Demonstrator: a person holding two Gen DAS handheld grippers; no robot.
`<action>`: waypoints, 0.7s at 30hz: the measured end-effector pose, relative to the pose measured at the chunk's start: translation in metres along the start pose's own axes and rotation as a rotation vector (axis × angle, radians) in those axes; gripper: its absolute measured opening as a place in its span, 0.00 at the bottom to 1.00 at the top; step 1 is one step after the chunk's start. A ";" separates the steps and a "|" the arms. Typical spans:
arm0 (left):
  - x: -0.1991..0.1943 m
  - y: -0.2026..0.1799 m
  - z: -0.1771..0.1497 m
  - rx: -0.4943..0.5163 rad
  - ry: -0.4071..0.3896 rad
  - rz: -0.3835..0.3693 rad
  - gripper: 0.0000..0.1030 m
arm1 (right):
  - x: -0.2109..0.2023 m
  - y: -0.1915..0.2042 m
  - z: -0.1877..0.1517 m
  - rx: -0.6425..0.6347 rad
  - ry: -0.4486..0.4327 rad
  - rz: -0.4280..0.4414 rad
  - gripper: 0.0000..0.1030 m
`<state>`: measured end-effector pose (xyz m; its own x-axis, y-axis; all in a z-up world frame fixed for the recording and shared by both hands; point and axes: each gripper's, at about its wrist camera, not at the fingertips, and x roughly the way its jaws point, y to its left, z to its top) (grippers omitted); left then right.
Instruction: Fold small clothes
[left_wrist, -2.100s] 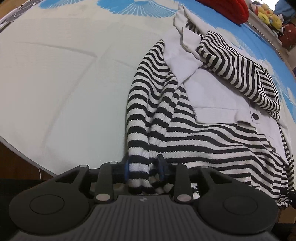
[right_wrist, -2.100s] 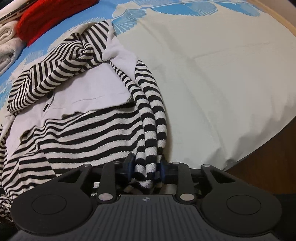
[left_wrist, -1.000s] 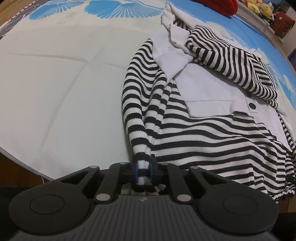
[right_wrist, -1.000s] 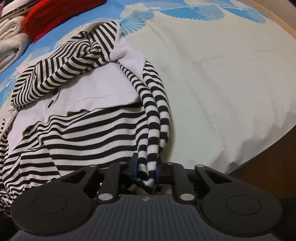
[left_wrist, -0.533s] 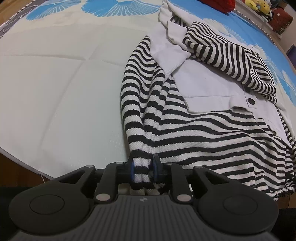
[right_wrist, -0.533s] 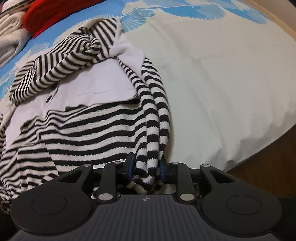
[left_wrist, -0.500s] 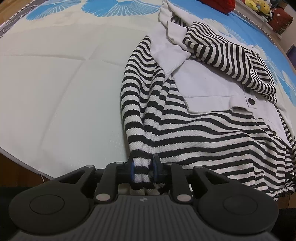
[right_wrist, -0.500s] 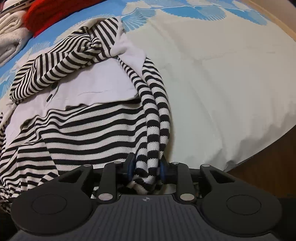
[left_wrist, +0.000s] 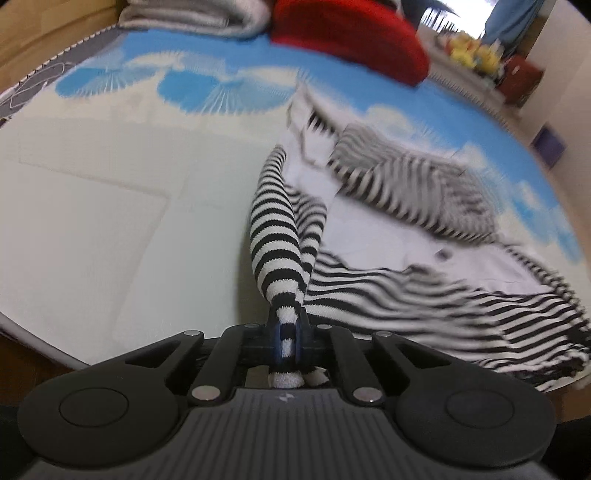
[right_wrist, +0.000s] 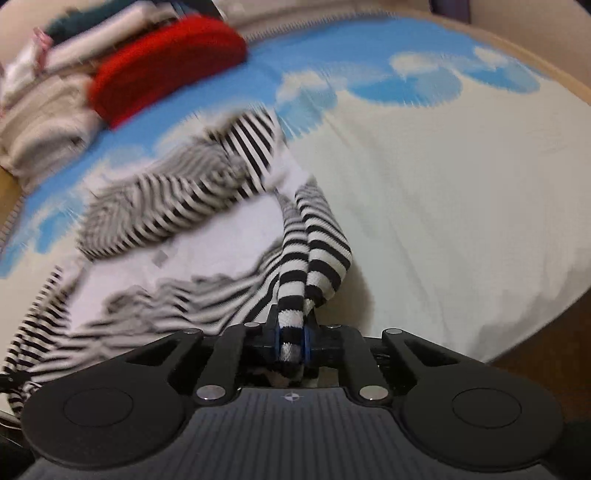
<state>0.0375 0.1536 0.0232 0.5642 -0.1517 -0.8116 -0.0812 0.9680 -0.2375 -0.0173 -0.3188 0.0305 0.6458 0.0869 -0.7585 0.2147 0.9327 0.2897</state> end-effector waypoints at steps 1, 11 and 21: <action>-0.014 -0.001 0.001 -0.001 -0.022 -0.024 0.06 | -0.011 0.000 0.003 0.008 -0.022 0.025 0.10; -0.098 0.000 0.000 -0.040 -0.155 -0.110 0.06 | -0.148 -0.002 0.016 0.011 -0.244 0.210 0.09; 0.004 0.004 0.105 -0.032 -0.025 -0.105 0.07 | -0.063 0.002 0.082 0.027 -0.193 0.183 0.10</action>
<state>0.1263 0.1777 0.0750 0.5912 -0.2461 -0.7681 -0.0472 0.9401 -0.3376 0.0029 -0.3509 0.1270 0.8027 0.1828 -0.5676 0.0994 0.8975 0.4296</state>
